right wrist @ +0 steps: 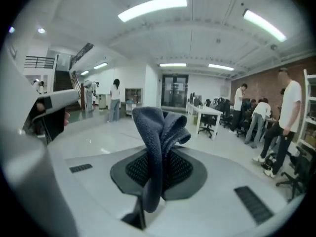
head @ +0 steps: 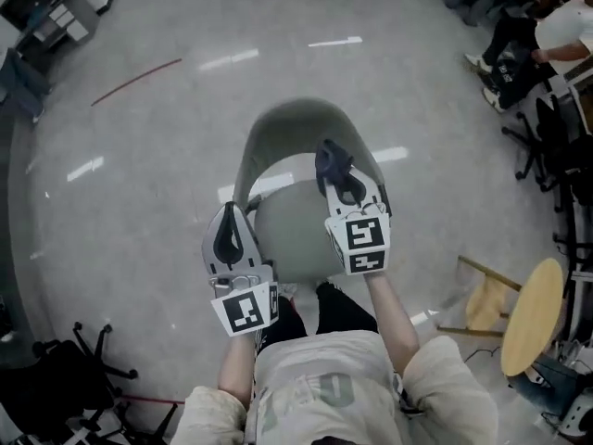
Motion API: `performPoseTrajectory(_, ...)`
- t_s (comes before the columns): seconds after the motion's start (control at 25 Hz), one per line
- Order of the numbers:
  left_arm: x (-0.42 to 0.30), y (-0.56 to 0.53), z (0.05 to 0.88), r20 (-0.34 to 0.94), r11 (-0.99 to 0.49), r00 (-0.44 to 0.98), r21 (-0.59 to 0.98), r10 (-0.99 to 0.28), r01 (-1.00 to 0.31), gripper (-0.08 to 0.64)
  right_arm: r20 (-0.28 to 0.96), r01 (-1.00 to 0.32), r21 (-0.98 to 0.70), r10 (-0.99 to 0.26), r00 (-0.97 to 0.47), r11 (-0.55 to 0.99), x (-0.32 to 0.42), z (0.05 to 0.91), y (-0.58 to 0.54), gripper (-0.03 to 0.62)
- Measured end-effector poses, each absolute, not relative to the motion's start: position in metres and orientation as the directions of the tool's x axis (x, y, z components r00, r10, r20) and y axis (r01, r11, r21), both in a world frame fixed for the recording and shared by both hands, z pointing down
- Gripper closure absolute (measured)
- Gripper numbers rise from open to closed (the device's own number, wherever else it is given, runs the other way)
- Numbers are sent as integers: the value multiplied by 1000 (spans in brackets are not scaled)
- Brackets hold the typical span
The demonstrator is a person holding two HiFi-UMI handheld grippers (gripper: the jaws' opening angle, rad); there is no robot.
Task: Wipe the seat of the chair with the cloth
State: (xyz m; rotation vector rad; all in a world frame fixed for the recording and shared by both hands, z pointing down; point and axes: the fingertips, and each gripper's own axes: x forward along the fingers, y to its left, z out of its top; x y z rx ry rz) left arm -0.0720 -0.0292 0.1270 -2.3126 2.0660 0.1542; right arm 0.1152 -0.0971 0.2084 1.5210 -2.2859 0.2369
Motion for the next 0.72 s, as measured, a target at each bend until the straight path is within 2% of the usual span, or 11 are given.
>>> performPoseTrajectory(0.2,-52,-20,57,-201,-161,154,21,-967,-987,545,170,-907,118,-908,-384,405,103,96,-50,543)
performPoseTrajectory(0.36,-32,-2,31,-242,-201,192,14,-951,-979,545,61,-903,194,-924,-378,382,119,54,-13,543)
performPoseTrajectory(0.72,5,-4,-2,-307,-289,280,-19,-909,-957,545,21,-911,182,-928,-373,370,140,33,-8,543)
